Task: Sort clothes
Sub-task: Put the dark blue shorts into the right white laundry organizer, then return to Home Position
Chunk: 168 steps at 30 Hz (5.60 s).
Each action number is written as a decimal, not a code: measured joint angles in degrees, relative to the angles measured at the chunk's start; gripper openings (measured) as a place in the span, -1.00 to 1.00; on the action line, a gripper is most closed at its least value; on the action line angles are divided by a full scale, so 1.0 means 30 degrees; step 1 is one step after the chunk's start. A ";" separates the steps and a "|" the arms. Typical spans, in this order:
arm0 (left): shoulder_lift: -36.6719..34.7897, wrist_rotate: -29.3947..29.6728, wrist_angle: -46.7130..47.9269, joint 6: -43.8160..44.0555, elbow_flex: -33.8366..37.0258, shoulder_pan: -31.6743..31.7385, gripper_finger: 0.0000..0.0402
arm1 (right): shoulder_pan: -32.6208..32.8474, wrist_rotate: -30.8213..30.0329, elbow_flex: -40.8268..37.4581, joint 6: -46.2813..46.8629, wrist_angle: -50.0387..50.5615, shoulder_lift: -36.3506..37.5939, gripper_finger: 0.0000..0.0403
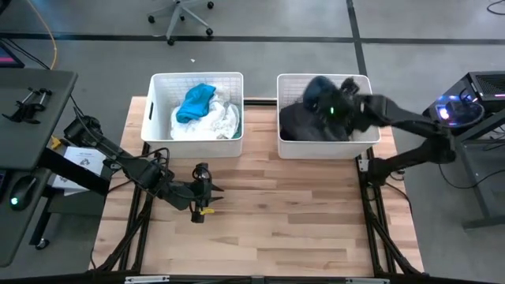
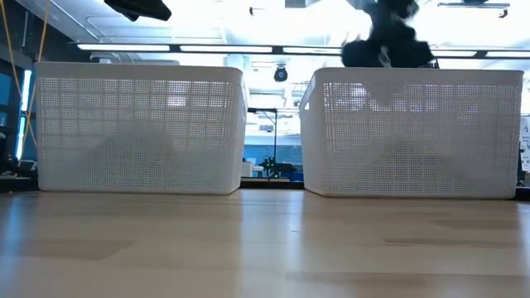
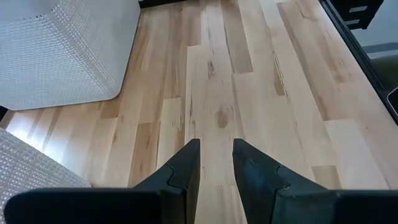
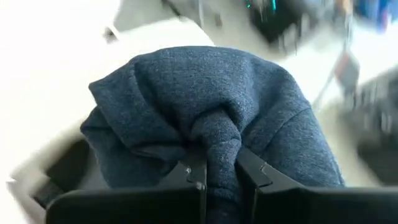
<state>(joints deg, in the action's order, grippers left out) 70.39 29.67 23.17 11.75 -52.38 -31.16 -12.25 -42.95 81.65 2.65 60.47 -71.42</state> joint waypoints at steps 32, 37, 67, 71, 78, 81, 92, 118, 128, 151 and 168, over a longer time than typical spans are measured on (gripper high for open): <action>0.0000 0.2368 -0.7936 -0.4939 0.0015 0.0692 -0.59 | -1.0560 1.4972 -0.6795 0.1021 -0.3365 0.0250 -0.08; -0.0061 0.0869 -1.3059 -0.7084 0.0015 0.1869 -0.59 | -0.8696 1.4910 -0.6349 0.0994 -0.2508 0.3275 -0.07; -0.3912 -0.5297 -0.6869 -0.3778 0.0007 0.5961 -0.59 | 0.6498 1.8802 -2.6467 0.4675 -2.4596 2.3429 -0.07; -0.3898 -0.4525 -0.6693 -0.3795 0.0007 0.5269 -0.59 | 0.7501 1.8199 -2.6991 0.3870 -2.5556 2.3439 -0.07; -0.3900 -0.2930 -0.5986 -0.3654 0.0068 0.4542 -0.59 | 0.8652 1.4444 -2.7030 0.2000 -2.3403 2.3457 -0.07; -0.4454 -0.2217 -0.6904 -0.3253 0.1280 0.4509 -0.59 | 0.8734 1.3247 -2.7030 0.2026 -2.0843 2.3437 -0.07; -1.2339 -0.1897 -1.2006 -0.0710 1.0186 0.5716 -0.59 | 0.8750 1.3252 -2.7030 0.2593 -2.0599 2.3162 -0.07; -2.3248 -0.8606 -0.9526 -0.5061 1.7247 0.7840 -0.59 | 0.8750 1.2484 -2.7037 0.2954 -2.0693 2.3056 -0.07; -2.2325 -0.9180 -0.7823 -0.5494 1.7187 0.8762 -0.64 | 0.8750 1.2462 -2.7030 0.2814 -2.0660 2.2819 -0.07; -2.2127 -0.8867 -0.7859 -0.4141 1.7187 0.8772 -0.64 | 0.8750 1.2455 -2.7008 0.2964 -2.0608 2.2819 -0.07; -2.2127 -0.8816 -0.7867 -0.4138 1.7187 0.8769 -0.64 | 0.8742 1.2448 -2.6993 0.2961 -2.0577 2.2819 -0.07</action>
<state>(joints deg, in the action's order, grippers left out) 4.01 3.22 -0.43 -0.67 -0.82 -4.85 13.98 -5.61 0.67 11.53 -1.26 -2.96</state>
